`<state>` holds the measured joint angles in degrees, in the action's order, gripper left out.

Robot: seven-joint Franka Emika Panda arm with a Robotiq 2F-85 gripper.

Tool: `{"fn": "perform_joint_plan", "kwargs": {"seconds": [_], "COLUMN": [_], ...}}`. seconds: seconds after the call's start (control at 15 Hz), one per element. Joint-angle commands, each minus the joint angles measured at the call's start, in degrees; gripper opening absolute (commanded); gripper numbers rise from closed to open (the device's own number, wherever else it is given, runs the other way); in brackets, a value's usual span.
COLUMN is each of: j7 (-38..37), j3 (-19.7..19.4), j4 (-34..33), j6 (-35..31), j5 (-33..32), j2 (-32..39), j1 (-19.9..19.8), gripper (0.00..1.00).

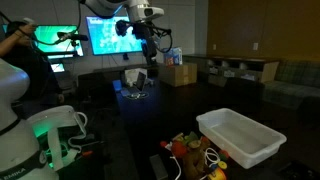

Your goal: Mop all the things away to the left with the white towel and put it in the box

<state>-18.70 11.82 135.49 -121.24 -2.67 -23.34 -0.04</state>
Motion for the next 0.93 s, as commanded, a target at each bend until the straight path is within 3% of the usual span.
{"fn": "perform_joint_plan", "kwargs": {"seconds": [0.0, 0.47, 0.6, 0.87], "j7": [-0.3, 1.0, 1.7, 8.9], "j3": [-0.9, -2.0, -3.5, -10.7], "j4": [-0.4, -1.0, -0.8, 3.6], "j6": [0.2, -0.1, -0.7, -10.4], "j5": [-0.4, -0.7, -0.9, -3.4], "j2": [0.1, 1.1, 2.0, 5.9], "j1": [0.9, 0.3, -0.4, -3.8], "gripper": [1.00, 1.00, 1.00, 1.00]}}
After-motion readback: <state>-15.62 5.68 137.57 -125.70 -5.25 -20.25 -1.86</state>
